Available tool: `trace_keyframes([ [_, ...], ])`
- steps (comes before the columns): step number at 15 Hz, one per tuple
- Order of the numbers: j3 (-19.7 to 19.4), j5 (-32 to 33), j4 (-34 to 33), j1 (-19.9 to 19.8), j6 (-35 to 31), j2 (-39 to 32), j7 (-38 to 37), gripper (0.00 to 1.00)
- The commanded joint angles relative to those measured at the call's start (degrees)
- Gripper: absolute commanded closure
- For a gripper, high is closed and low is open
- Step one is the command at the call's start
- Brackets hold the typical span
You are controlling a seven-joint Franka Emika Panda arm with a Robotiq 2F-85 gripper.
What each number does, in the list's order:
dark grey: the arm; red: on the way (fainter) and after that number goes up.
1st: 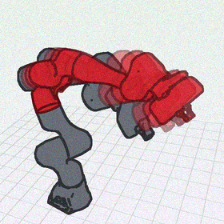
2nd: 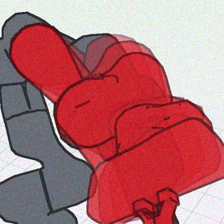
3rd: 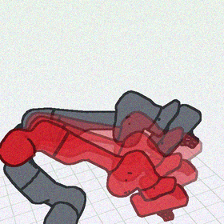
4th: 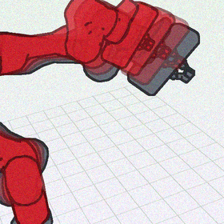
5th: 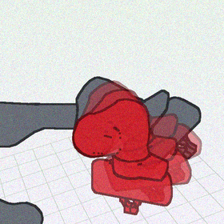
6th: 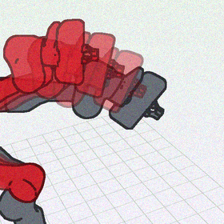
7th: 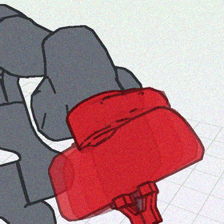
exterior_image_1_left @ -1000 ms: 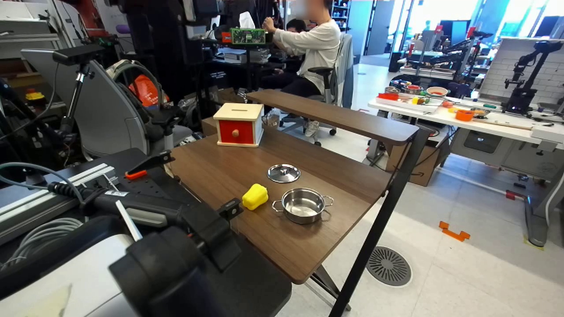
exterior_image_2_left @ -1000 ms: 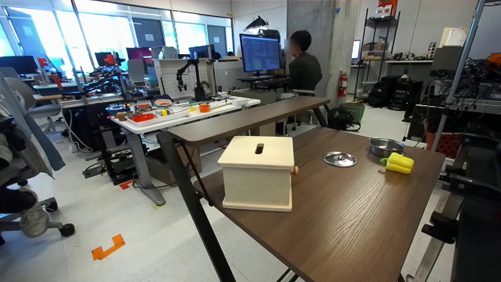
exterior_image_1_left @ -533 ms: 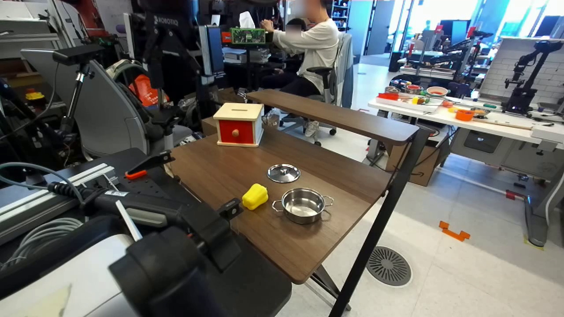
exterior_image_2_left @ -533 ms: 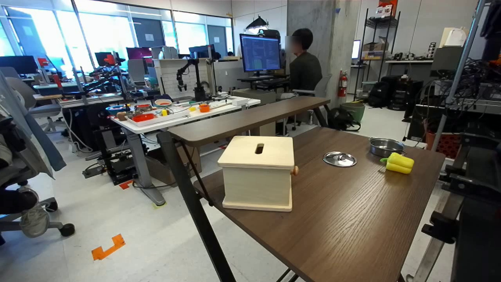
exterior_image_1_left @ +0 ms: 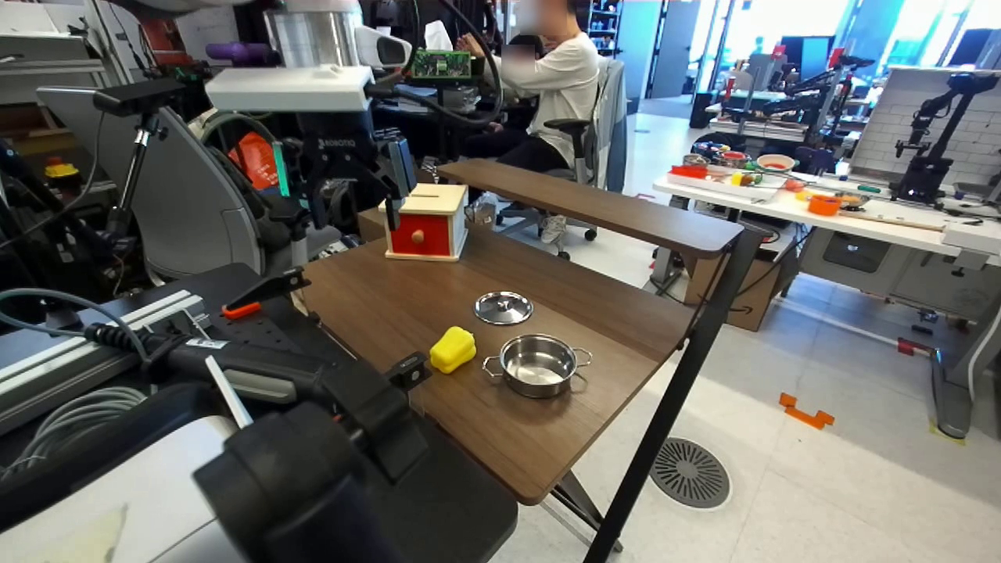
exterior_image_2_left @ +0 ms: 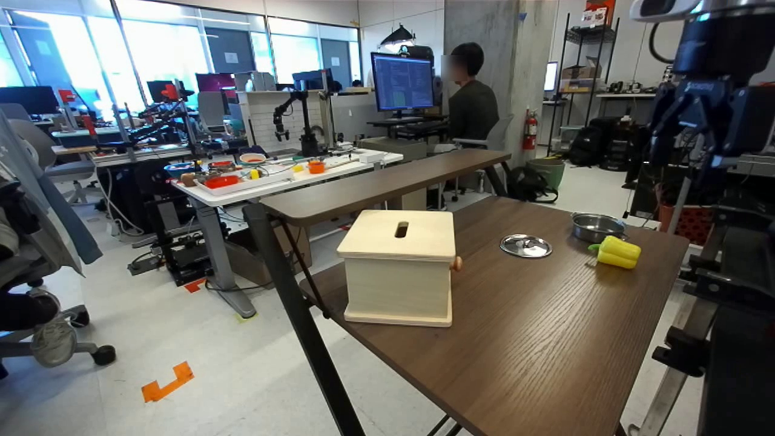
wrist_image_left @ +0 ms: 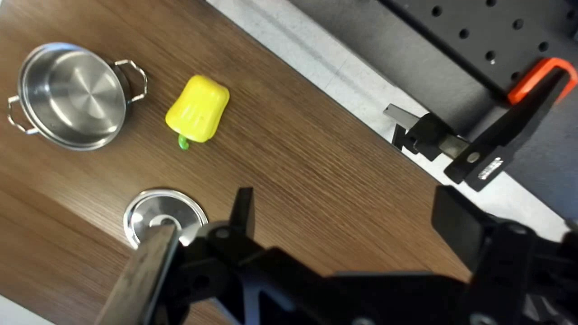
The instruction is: Open the chest drawer.
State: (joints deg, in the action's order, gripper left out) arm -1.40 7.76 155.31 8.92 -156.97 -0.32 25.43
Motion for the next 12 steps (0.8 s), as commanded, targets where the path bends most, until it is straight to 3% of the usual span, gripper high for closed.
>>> trace_keyframes([
  [1, 2.3, 9.4, -7.1, -1.1, -7.6, -12.4, -5.2, 0.0],
  [3, -0.2, 17.7, -11.5, 1.0, -10.7, -18.1, -10.7, 0.0],
  [4, -2.4, 19.1, -13.6, 3.3, -12.1, -20.9, -11.8, 0.0],
  [6, -2.5, 19.7, -17.5, 4.0, -14.4, -25.8, -12.8, 0.0],
  [9, 1.4, 15.4, -21.7, 1.9, -18.4, -31.8, -12.3, 0.0],
  [12, 8.2, 10.3, -24.2, -2.5, -20.8, -35.5, -11.4, 0.0],
])
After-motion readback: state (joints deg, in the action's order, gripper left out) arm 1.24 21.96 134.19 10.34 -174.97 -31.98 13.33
